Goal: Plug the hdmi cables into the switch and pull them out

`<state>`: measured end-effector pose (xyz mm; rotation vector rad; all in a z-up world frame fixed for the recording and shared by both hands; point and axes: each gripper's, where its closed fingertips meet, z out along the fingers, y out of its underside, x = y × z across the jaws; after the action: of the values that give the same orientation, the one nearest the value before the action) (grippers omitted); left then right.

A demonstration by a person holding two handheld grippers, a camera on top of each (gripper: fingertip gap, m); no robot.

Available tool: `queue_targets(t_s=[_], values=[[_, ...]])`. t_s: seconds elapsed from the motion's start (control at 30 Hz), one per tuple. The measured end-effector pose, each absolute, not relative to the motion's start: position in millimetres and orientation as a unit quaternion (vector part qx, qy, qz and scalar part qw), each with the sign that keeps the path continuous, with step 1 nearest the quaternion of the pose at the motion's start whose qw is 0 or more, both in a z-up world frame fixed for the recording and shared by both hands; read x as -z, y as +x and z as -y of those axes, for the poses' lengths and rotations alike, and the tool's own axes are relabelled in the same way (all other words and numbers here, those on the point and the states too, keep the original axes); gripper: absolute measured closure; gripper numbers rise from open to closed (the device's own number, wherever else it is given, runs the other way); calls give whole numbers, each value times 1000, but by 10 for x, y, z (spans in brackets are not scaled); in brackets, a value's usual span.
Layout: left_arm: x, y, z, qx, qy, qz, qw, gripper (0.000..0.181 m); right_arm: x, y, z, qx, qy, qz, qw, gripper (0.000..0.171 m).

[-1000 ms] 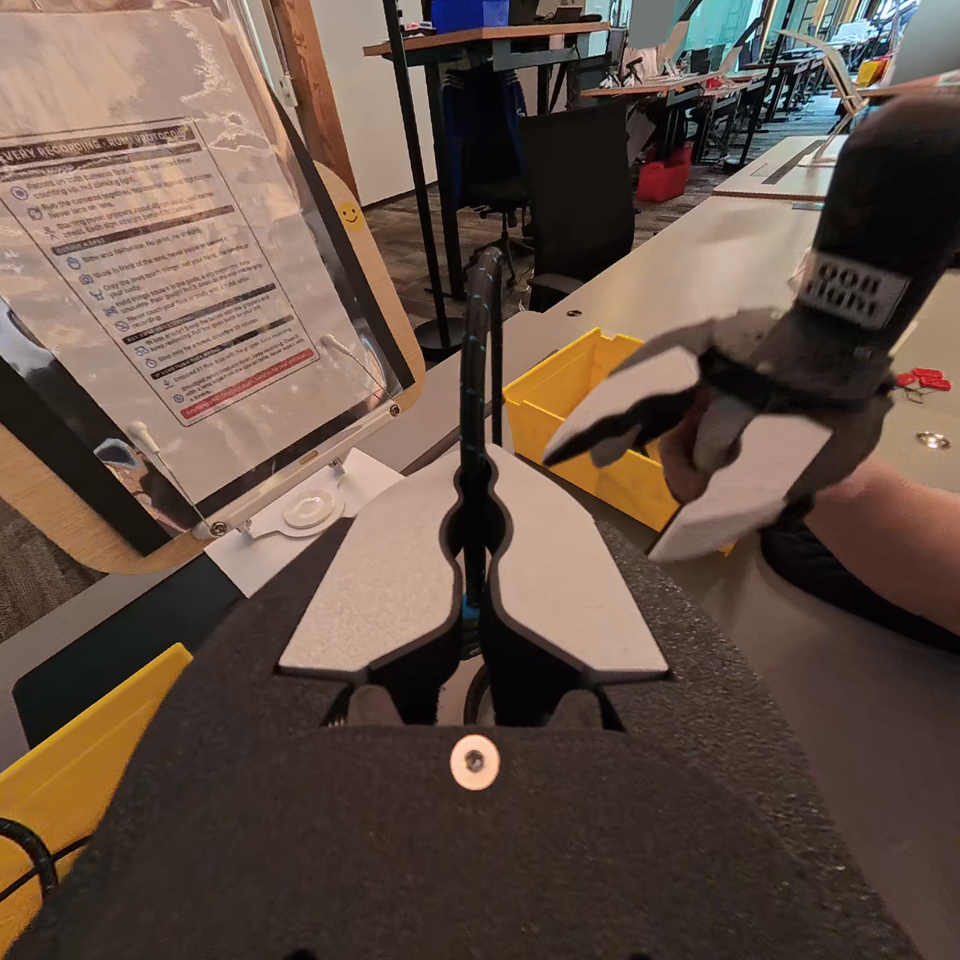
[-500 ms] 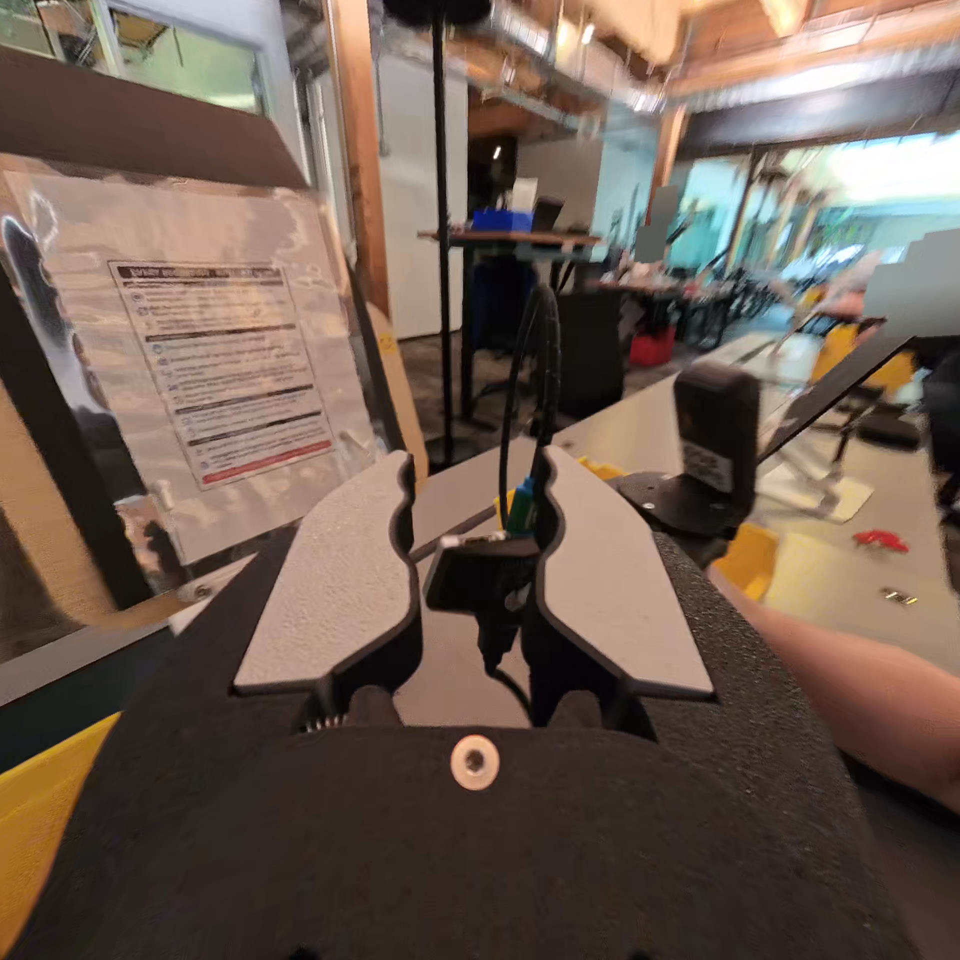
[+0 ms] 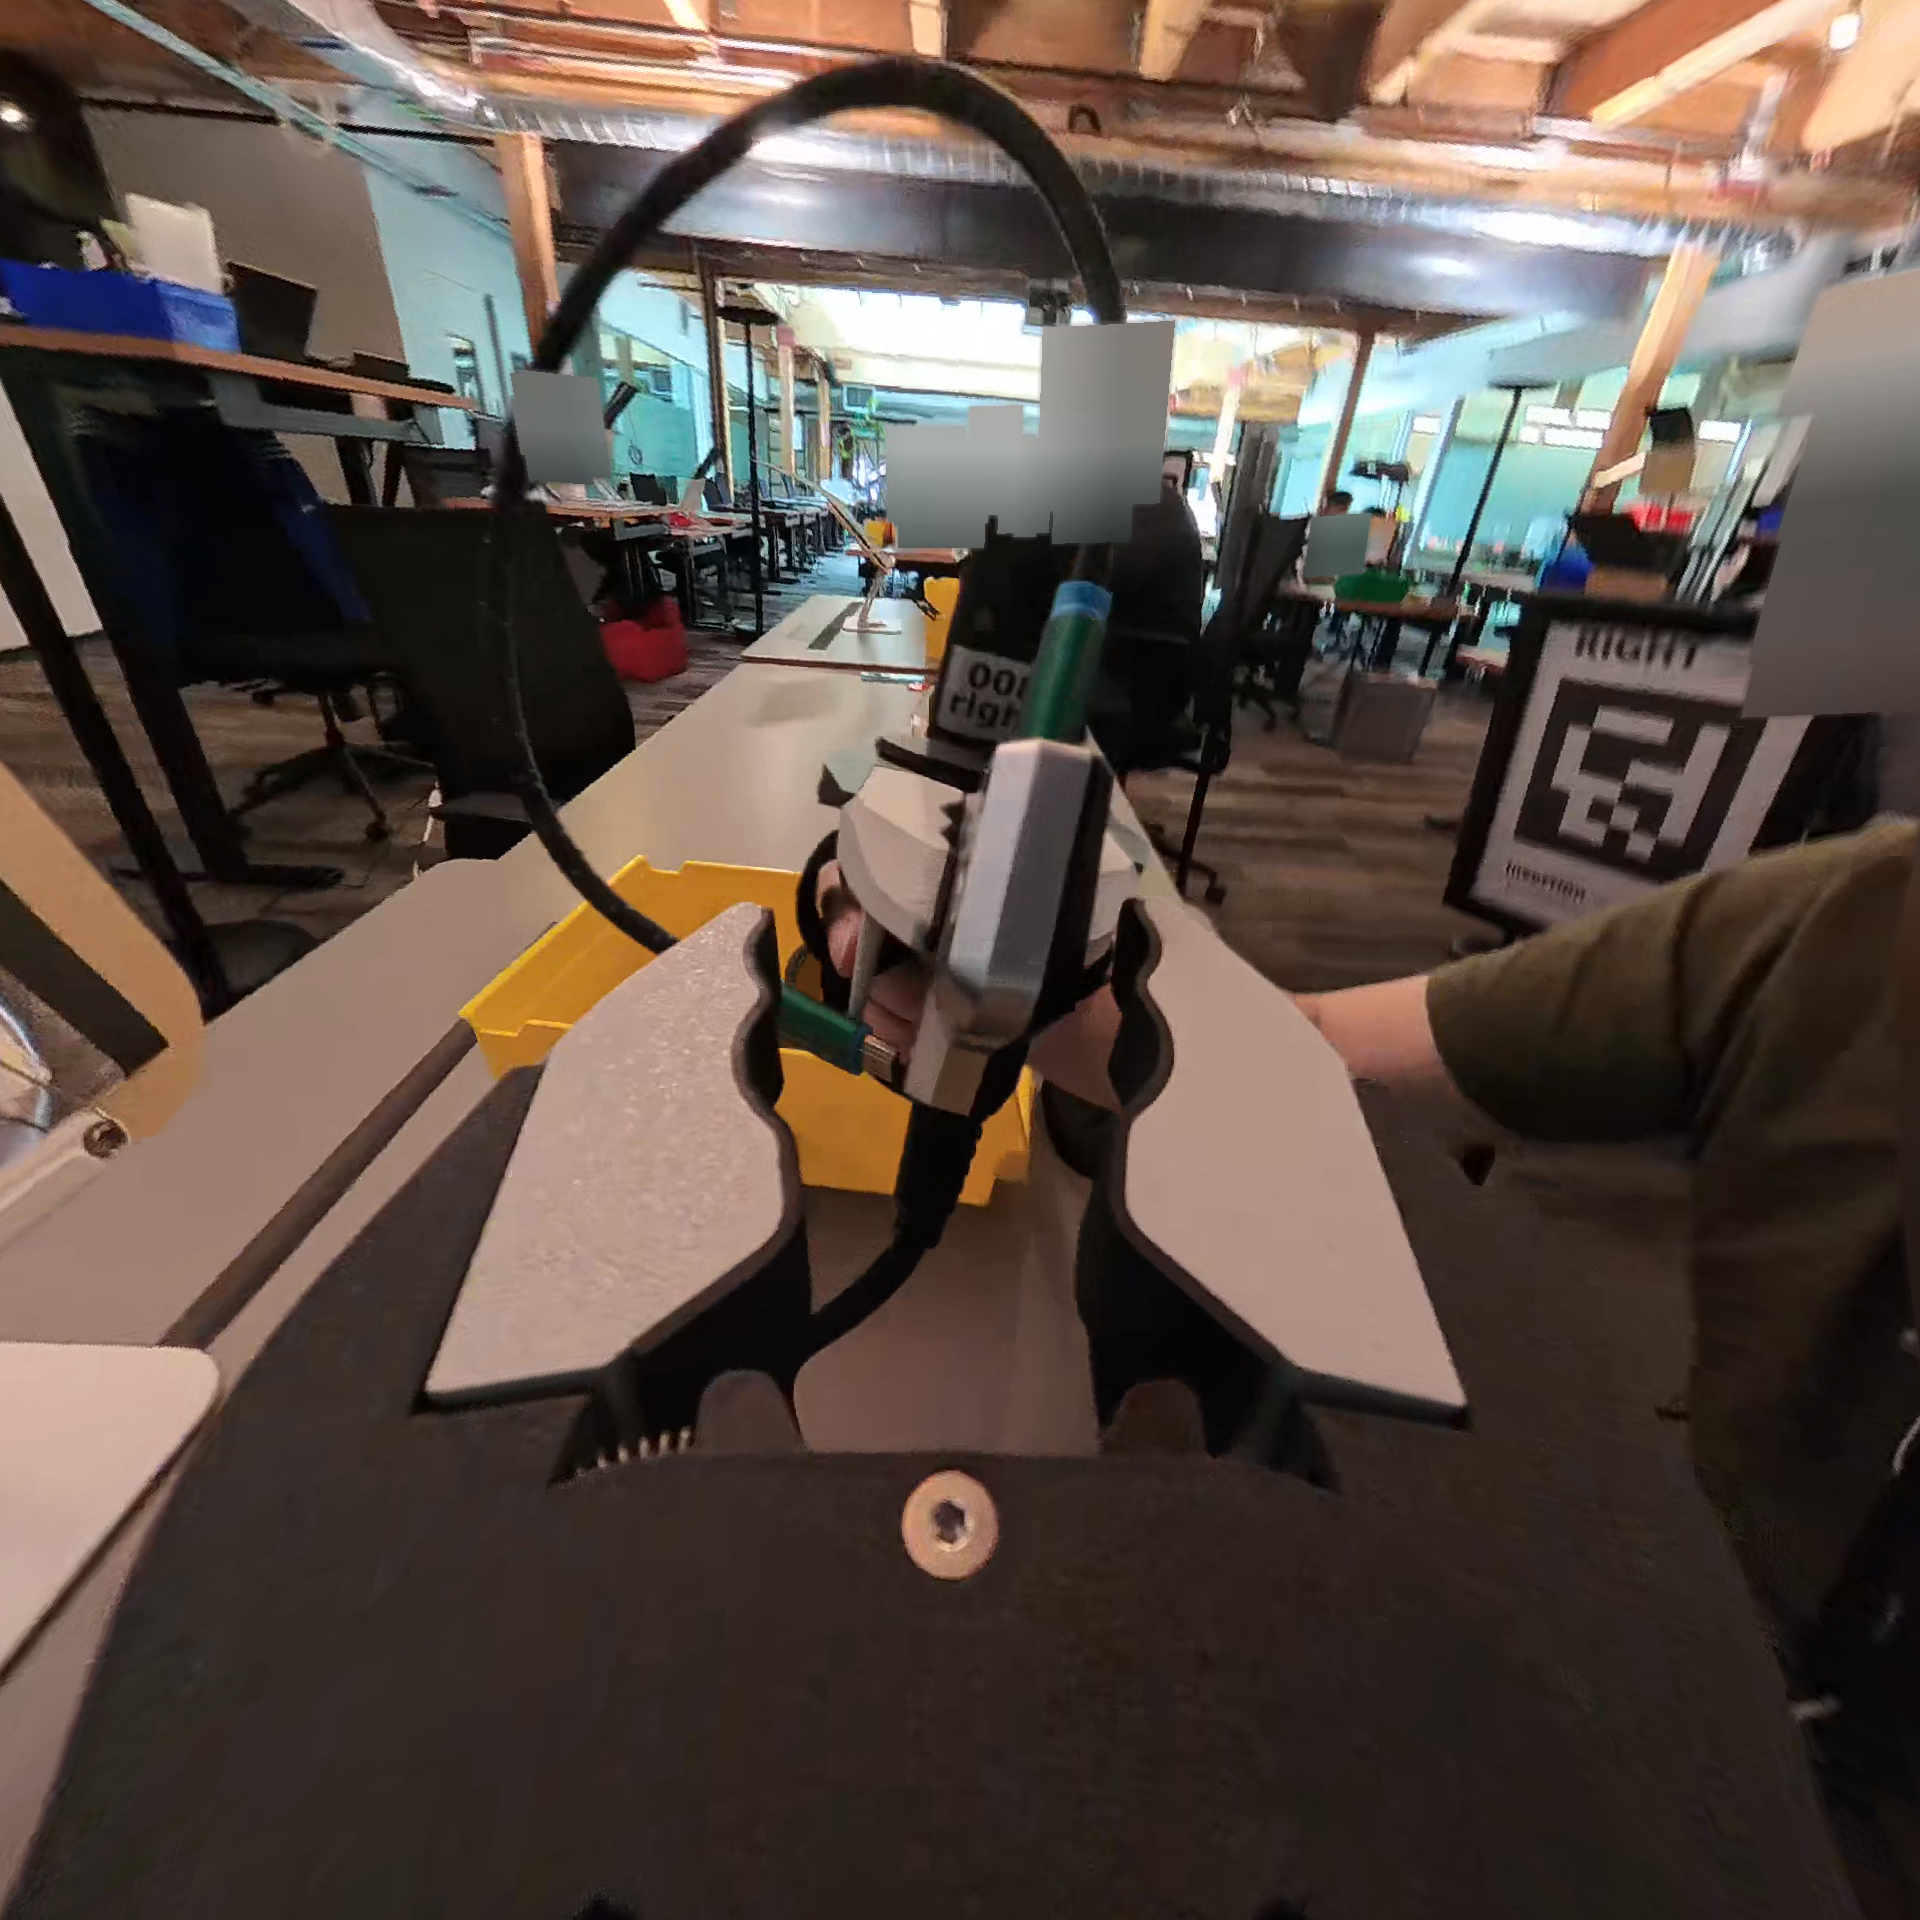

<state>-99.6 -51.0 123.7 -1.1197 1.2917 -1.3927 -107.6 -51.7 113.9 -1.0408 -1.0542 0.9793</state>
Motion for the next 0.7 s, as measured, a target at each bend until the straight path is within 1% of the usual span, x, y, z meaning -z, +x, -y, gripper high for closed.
queue_targets(t_s=[0.07,0.23,0.3,0.43,0.47,0.53,0.57,0.63,0.67,0.7], values=[[-1188,-1007,621,526,-430,-566,467,128,-1075,-1093,579,-416,-448,494,618,149],[-977,-961,756,372,-386,-654,533,153,-910,-1092,679,-373,-424,570,597,149],[-927,-930,771,337,-379,-668,545,155,-825,-1097,679,-350,-425,594,586,149],[-880,-894,701,316,-403,-671,536,158,-791,-1054,613,-319,-429,597,598,148],[-867,-894,672,308,-405,-671,539,159,-796,-1027,571,-311,-433,591,605,146],[-861,-911,641,304,-408,-670,541,160,-837,-969,497,-312,-433,568,626,135],[-875,-919,638,308,-407,-667,543,160,-837,-951,478,-320,-433,564,626,135],[-906,-930,639,312,-403,-662,549,160,-799,-955,476,-330,-439,566,614,140],[-907,-932,641,313,-401,-663,549,160,-790,-967,514,-329,-431,577,611,149],[-901,-935,651,315,-399,-665,547,160,-784,-969,531,-314,-425,588,613,149]])
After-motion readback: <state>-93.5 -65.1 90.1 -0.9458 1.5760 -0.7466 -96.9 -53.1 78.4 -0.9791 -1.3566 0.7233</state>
